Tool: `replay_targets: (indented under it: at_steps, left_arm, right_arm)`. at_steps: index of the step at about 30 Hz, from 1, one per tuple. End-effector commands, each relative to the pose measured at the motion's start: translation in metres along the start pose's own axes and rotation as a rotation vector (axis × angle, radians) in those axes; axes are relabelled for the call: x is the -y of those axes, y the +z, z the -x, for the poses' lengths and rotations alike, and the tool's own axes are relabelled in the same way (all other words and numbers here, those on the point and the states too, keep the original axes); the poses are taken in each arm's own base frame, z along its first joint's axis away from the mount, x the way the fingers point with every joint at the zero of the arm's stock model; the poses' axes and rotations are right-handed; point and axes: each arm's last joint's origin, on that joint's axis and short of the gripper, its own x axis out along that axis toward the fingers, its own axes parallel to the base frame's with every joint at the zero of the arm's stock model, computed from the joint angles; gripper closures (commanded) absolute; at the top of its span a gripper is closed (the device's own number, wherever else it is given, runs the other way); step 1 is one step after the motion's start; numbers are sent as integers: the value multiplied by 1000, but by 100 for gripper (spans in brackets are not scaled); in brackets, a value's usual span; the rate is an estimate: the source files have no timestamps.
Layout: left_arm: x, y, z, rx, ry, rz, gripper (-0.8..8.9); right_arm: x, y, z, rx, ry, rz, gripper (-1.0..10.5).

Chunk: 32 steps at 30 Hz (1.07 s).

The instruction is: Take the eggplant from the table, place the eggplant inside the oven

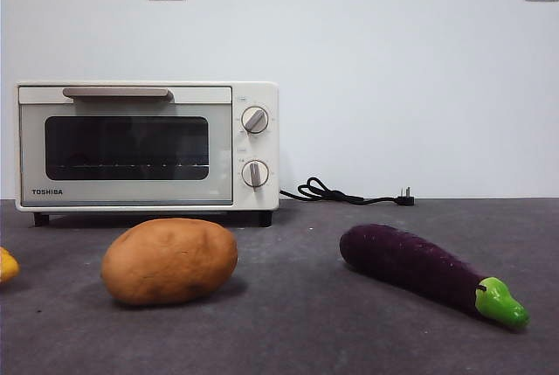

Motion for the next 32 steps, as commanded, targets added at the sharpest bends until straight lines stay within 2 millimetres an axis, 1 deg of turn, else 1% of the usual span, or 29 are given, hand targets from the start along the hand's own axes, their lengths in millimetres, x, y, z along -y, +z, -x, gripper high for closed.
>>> replay_targets:
  at_steps: [1, 6, 9, 12, 16, 25, 30, 32]
  left_arm:
    - [3, 19, -4, -14, -10, 4, 819]
    - [6, 53, -12, -69, -4, -19, 818]
    - [8, 70, -16, -97, -10, -44, 818]
    - [10, 82, -21, -116, -22, -73, 819]
    - [12, 90, -26, -125, -39, -74, 819]
    - [10, 89, -33, -145, -45, -91, 819]
    - [8, 88, -36, -155, -44, -95, 819]
    - [6, 88, -39, -159, -44, -96, 819]
  right_arm:
    - [-4, 23, 3, -29, 16, 84, 950]
    - [-11, 59, 8, -74, 69, 114, 950]
    - [-14, 75, 11, -86, 111, 125, 950]
    - [-16, 86, 11, -96, 122, 124, 950]
    - [-16, 91, 10, -111, 125, 119, 950]
    - [-17, 89, 8, -140, 179, 108, 946]
    - [-21, 88, 9, -143, 316, 97, 941]
    - [-22, 88, 10, -143, 355, 94, 903]
